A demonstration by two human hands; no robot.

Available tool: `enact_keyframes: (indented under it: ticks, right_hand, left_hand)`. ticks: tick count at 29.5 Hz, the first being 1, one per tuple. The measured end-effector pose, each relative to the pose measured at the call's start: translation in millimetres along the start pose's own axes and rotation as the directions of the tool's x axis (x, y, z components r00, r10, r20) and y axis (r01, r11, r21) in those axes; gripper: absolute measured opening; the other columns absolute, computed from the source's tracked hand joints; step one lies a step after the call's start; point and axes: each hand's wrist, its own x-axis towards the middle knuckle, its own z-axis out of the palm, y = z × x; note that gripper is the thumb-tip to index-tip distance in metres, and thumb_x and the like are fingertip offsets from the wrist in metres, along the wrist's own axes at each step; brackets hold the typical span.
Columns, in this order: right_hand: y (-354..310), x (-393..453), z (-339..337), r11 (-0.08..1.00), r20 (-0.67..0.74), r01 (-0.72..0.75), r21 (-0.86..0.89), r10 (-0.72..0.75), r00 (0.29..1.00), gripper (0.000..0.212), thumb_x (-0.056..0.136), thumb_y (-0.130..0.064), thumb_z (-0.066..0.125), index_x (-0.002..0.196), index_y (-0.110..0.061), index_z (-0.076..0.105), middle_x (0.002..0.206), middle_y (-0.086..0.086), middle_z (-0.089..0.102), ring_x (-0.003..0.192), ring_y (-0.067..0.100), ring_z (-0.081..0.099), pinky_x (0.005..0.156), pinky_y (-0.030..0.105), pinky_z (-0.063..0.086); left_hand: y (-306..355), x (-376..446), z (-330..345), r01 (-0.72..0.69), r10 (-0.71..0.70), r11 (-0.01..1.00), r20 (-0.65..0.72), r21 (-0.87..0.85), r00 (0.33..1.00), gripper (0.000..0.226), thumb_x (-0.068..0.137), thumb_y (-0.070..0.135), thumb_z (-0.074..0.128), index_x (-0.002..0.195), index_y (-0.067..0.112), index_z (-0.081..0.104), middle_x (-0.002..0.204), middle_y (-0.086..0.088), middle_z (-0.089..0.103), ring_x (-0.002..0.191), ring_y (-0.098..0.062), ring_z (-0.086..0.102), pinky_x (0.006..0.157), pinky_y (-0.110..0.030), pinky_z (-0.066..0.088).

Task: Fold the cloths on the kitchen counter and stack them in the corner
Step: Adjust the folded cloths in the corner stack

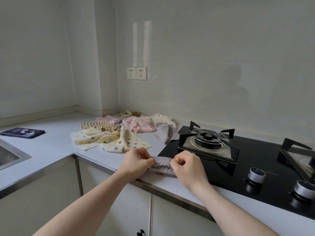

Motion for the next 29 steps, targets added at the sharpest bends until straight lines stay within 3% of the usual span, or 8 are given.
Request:
enact_keyframes:
  ticks: [3,8,12,16,22,26,29]
  right_hand:
    - [0,-1,1,0.991,0.005,0.05,-0.121,-0.05,0.999,0.022,0.082,-0.033,0.066,0.066,-0.024,0.053,0.082,-0.012,0.057,0.089,0.01,0.051,0.072,0.029,0.047]
    - [-4,-4,1,0.969,0.031,0.071,-0.237,-0.066,0.997,0.02,0.08,-0.042,0.06,0.094,-0.031,0.052,0.098,-0.017,0.057,0.095,0.012,0.05,0.084,0.033,0.046]
    - [-9,-6,1,0.946,0.082,0.069,-0.318,-0.045,0.996,0.025,0.083,-0.049,0.05,0.101,-0.033,0.056,0.105,-0.016,0.058,0.101,0.013,0.05,0.091,0.036,0.044]
    - [-10,-8,-1,0.953,0.109,0.078,-0.293,-0.048,0.993,0.016,0.082,-0.046,0.049,0.089,-0.032,0.051,0.097,-0.016,0.056,0.096,0.012,0.048,0.089,0.035,0.043]
    - [-12,-11,-7,0.986,0.09,0.09,-0.141,-0.077,0.993,0.012,0.086,-0.034,0.061,0.092,-0.03,0.052,0.083,-0.013,0.055,0.083,0.007,0.05,0.074,0.029,0.045]
    - [-11,-13,-9,0.991,0.148,0.094,-0.097,-0.079,0.986,0.016,0.09,-0.036,0.062,0.097,-0.035,0.048,0.089,-0.011,0.056,0.083,0.005,0.054,0.059,0.015,0.042]
    - [-10,-13,-11,0.994,0.174,0.086,-0.071,-0.073,0.982,0.019,0.091,-0.038,0.064,0.1,-0.038,0.047,0.091,-0.013,0.056,0.086,0.003,0.055,0.059,0.015,0.044]
  left_hand:
    - [1,-2,3,-0.031,0.035,0.996,-0.041,0.08,0.999,0.009,0.07,0.027,0.073,0.074,0.025,0.066,0.073,0.008,0.068,0.068,-0.009,0.063,0.059,-0.024,0.049]
    - [-3,-2,4,-0.102,0.104,0.99,-0.014,0.1,0.994,0.03,0.07,0.041,0.059,0.099,0.032,0.058,0.097,0.013,0.062,0.084,-0.009,0.061,0.073,-0.029,0.049]
    - [-4,1,6,-0.148,0.138,0.96,0.055,0.238,0.989,0.037,0.068,0.052,0.05,0.095,0.032,0.065,0.1,0.013,0.06,0.094,-0.012,0.055,0.084,-0.033,0.046]
    - [-4,3,5,-0.131,0.119,0.966,0.065,0.223,0.991,0.016,0.071,0.043,0.047,0.073,0.029,0.056,0.088,0.013,0.06,0.092,-0.017,0.055,0.078,-0.034,0.045]
    - [-3,1,2,-0.092,0.091,0.994,0.03,0.059,0.995,0.01,0.075,0.034,0.048,0.074,0.026,0.053,0.071,0.008,0.057,0.069,-0.012,0.053,0.066,-0.035,0.045]
    - [1,-5,-2,-0.09,0.087,0.994,0.046,0.058,0.995,0.011,0.075,0.036,0.048,0.081,0.029,0.054,0.076,0.009,0.059,0.072,-0.011,0.055,0.068,-0.037,0.048]
    - [4,-6,-4,-0.073,0.07,0.997,0.077,0.03,0.995,0.023,0.07,0.043,0.048,0.087,0.031,0.057,0.083,0.01,0.062,0.078,-0.011,0.058,0.07,-0.035,0.05]
